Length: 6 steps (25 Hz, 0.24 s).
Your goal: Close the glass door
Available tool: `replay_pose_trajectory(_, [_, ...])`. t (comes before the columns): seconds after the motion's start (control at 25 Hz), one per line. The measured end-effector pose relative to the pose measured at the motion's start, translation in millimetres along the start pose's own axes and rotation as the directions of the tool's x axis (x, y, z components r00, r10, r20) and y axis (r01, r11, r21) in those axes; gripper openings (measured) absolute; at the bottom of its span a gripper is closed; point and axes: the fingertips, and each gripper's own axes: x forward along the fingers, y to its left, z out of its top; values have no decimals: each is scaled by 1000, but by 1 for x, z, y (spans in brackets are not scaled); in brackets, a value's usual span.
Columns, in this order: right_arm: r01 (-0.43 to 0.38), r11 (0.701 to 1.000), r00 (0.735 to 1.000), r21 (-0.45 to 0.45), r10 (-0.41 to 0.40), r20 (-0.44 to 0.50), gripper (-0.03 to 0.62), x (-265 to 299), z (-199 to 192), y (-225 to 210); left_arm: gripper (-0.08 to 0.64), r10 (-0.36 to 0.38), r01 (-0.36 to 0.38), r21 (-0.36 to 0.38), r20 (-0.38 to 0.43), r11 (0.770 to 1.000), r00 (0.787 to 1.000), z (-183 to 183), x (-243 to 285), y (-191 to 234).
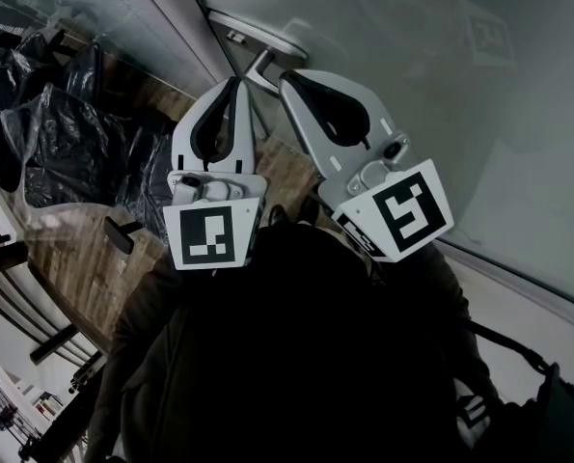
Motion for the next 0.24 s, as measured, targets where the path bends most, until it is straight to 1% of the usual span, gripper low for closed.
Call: replay_pose_trajectory(0.24, [-9, 1000, 1000, -7, 9, 0, 0, 1, 7, 5, -3, 3, -3, -2, 4, 1000, 1000, 7, -3, 3])
